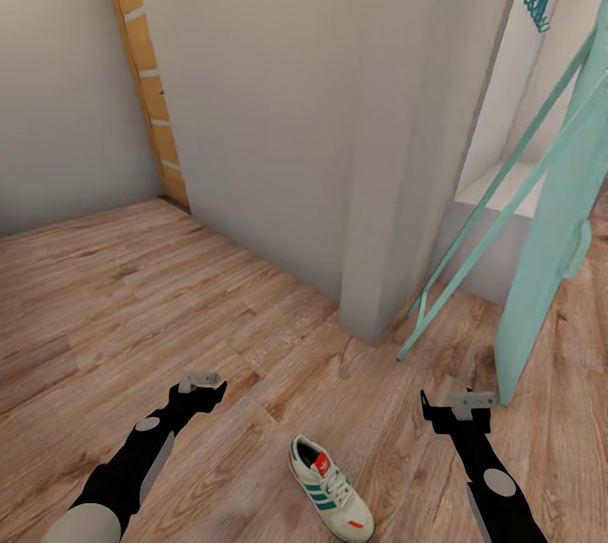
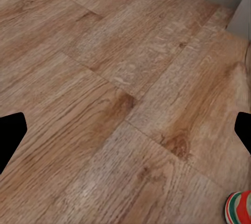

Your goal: Pick up the two gym shoes and the two sandals from the corridor floor and place them onto the hallstand (shoe rack) in the corridor, making sure they are on the rack and not on the floor. Arrange them so the two gym shoes are next to each other and the two sandals are next to each other.

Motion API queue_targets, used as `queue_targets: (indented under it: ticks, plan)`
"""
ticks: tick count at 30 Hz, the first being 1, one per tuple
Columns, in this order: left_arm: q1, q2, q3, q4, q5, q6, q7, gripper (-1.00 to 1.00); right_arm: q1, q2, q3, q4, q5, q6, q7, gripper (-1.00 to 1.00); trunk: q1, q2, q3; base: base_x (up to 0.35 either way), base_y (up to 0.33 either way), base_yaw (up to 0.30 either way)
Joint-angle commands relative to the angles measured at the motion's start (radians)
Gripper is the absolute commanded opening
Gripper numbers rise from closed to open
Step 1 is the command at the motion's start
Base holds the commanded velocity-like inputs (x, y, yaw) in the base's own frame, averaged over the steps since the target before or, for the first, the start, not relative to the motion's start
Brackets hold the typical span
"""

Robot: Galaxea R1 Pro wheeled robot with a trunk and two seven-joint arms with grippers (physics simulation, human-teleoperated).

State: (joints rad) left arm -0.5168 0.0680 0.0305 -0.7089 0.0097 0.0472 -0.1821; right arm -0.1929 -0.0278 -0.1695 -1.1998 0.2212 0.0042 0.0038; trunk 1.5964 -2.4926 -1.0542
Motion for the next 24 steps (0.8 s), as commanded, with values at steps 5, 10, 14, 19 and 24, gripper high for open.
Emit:
queue_targets:
  ticks: [5,10,14,19,24]
  plan:
    - [0.0,0.0,0.003,-0.001,0.001,0.005,-0.007,1.0,0.0,0.0,-0.001,-0.001,0.009,0.001,0.0,1.0,0.0,0.0,-0.001,0.0,0.0,-0.04]
    - [0.0,0.0,0.004,-0.001,0.001,0.005,-0.007,1.0,0.0,0.0,-0.001,-0.001,0.009,0.002,-0.001,1.0,0.0,0.0,-0.001,0.0,0.0,-0.01]
    - [0.0,0.001,0.004,-0.001,0.001,0.005,-0.008,1.0,0.0,0.001,-0.001,-0.002,0.009,0.002,-0.001,1.0,0.0,0.0,-0.001,0.0,0.0,-0.004]
    - [0.0,0.001,0.004,-0.001,0.001,0.005,-0.008,1.0,0.0,0.002,-0.001,-0.01,0.01,0.001,-0.001,1.0,0.0,0.0,-0.001,0.0,0.0,-0.001]
    - [0.0,0.001,0.003,-0.001,0.001,0.005,-0.008,1.0,0.0,0.002,-0.001,-0.014,0.01,0.001,-0.001,1.0,0.0,0.0,-0.001,0.0,0.0,0.0]
